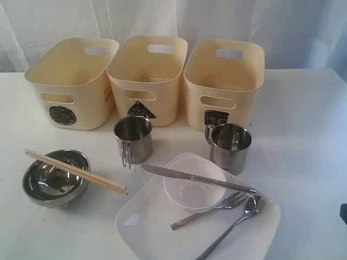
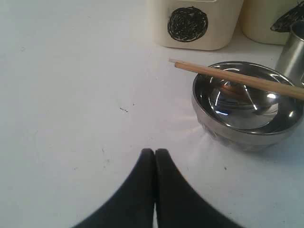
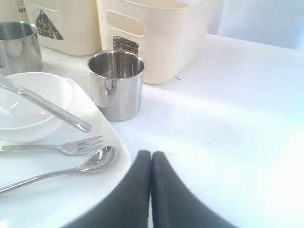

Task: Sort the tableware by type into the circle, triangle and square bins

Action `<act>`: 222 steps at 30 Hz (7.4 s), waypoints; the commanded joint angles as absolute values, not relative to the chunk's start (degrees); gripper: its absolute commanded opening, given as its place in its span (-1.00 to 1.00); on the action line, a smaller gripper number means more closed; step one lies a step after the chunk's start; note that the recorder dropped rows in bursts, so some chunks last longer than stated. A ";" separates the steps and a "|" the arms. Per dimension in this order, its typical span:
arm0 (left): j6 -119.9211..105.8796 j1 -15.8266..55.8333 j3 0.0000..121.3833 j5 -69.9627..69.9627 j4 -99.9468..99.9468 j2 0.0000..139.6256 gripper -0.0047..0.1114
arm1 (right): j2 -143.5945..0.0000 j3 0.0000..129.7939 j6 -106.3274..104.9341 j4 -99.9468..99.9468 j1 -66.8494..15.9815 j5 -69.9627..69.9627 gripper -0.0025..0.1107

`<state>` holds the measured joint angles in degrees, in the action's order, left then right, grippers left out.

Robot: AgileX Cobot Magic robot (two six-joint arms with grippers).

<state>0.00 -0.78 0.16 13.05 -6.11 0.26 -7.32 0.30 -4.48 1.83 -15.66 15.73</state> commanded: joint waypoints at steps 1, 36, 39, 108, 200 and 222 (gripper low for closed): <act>0.00 -0.92 0.00 13.31 -6.58 0.00 -0.92 | -7.54 0.00 4.52 5.29 -15.32 9.55 -0.96; 0.00 -0.92 0.00 13.31 -6.58 0.00 -0.92 | -32.17 34.99 -1.14 7.72 -15.32 19.40 -0.96; 0.00 -0.92 0.00 13.31 -6.58 0.00 -0.92 | -44.18 44.06 -9.33 7.64 -15.32 27.68 -0.96; 0.00 -0.92 0.00 13.31 -6.58 0.00 -0.92 | -105.71 89.62 -39.76 1.61 -35.90 69.22 0.04; 0.00 -0.92 0.00 13.31 -6.58 0.00 -0.92 | -113.53 88.24 -42.18 2.92 -35.90 69.96 -0.96; 0.00 -0.92 0.00 13.31 -6.58 0.00 -0.92 | -105.14 88.24 -42.19 2.95 -35.90 66.92 -0.96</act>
